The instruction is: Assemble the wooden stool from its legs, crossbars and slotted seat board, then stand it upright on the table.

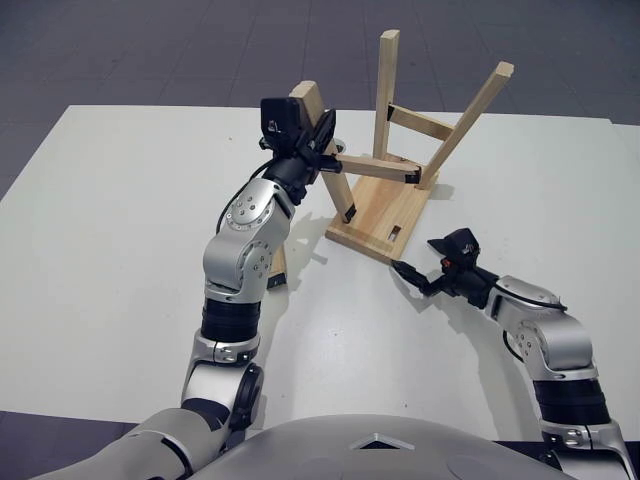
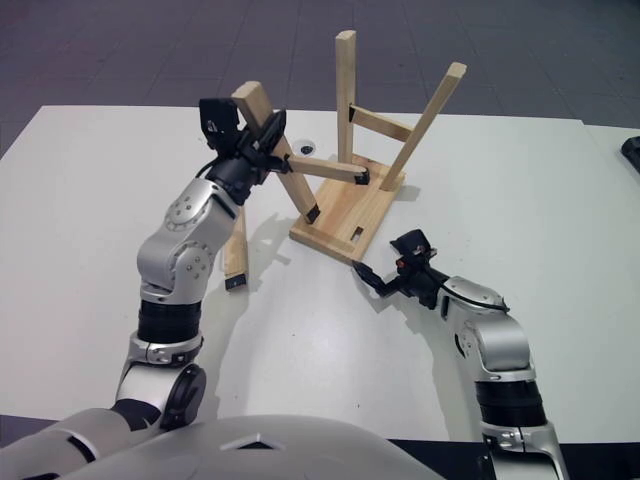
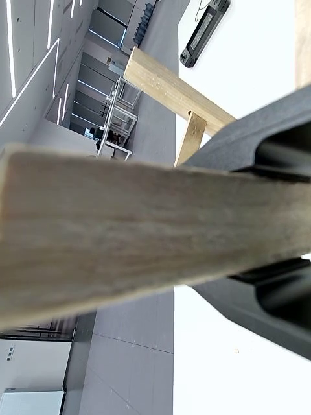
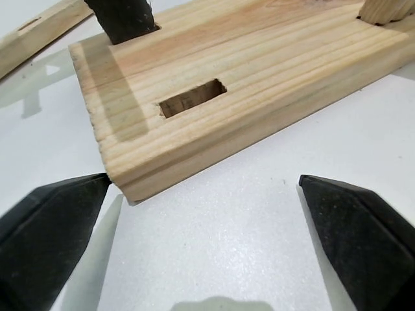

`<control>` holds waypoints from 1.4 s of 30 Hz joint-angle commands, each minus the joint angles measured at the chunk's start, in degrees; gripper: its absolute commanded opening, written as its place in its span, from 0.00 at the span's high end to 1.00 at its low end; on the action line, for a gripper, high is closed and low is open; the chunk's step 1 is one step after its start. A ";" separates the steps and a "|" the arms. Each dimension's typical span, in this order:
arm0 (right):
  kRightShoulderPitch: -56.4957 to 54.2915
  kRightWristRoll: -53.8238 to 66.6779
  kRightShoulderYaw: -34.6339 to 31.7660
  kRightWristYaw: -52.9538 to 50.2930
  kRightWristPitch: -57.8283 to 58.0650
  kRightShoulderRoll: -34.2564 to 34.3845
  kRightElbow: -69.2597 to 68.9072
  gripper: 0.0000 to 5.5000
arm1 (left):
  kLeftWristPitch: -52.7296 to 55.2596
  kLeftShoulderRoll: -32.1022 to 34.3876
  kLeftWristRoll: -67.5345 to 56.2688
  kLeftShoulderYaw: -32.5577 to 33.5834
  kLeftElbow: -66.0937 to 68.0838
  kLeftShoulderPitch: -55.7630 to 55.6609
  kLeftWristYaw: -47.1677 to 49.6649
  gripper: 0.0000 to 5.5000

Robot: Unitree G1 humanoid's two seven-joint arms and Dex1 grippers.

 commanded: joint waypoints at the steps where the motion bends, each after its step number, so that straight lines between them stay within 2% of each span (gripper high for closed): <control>1: -0.22 -0.48 0.46 -0.05 0.46 -0.53 -0.25 0.02 | -0.04 0.27 2.20 -1.14 1.13 0.59 -0.64 0.81; 11: -1.15 -0.16 -0.06 -2.09 1.41 0.30 -3.55 0.02 | 5.43 5.69 6.23 -4.39 1.69 3.90 -3.40 0.81; 19: -4.33 0.59 -0.69 -5.18 3.16 1.67 -6.18 0.02 | 13.70 3.37 8.84 -5.19 6.52 7.57 2.77 0.81; 26: -6.81 0.26 -0.83 -6.06 2.96 1.53 -5.30 0.02 | 11.68 1.58 10.01 -1.99 15.62 2.56 7.09 0.81; 32: -8.46 0.91 -1.63 -7.42 3.32 2.57 -5.28 0.02 | 16.22 4.06 12.57 -8.45 12.16 8.05 5.50 0.81; 36: -11.01 -0.10 -2.13 -12.14 3.33 6.00 -2.65 0.02 | 16.37 3.08 11.99 -8.87 11.63 8.98 5.95 0.81; 42: -14.72 -4.98 1.20 -17.42 3.47 8.94 3.93 0.02 | 16.20 3.14 11.42 -7.91 11.86 6.83 5.64 0.81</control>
